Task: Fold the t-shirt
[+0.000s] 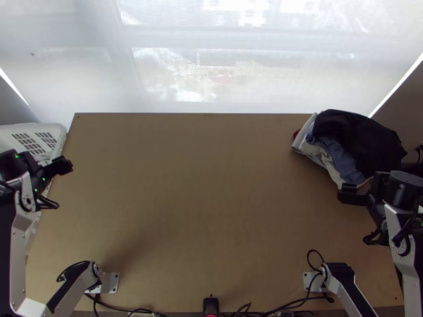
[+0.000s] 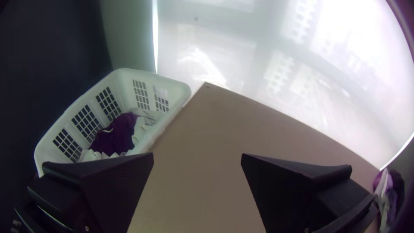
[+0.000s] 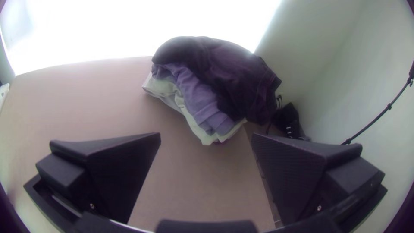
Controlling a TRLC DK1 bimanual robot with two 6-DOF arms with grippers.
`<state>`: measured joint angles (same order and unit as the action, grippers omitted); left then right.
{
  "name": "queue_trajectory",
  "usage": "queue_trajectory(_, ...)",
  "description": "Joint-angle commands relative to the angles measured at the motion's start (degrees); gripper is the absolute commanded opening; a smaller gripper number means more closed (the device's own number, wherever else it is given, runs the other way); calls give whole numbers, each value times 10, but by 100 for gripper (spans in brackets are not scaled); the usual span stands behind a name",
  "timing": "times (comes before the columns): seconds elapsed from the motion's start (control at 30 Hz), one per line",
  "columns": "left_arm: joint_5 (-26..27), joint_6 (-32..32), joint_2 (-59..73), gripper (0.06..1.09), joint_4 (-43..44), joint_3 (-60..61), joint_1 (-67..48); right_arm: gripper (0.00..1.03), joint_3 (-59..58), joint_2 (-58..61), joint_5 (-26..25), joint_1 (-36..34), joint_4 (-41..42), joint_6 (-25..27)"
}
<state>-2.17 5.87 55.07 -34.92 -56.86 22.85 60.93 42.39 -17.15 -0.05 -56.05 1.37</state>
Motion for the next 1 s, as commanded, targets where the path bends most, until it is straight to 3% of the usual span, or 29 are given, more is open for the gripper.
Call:
queue_trajectory(0.0,-5,17,193,104,29,-172,132,98,17,9,2,1,0,3)
queue_trajectory(0.2,-4,-25,376,104,0,-330,239,98,15,3,2,0,-5,5)
queue_trajectory(0.5,-20,-31,656,104,-6,-513,318,98,6,-3,1,-2,-20,20)
queue_trajectory(0.77,-64,-37,794,104,20,-560,319,98,3,-3,1,1,-42,37)
queue_trajectory(0.97,-74,-19,875,104,63,-595,307,98,16,-13,2,14,-89,84)
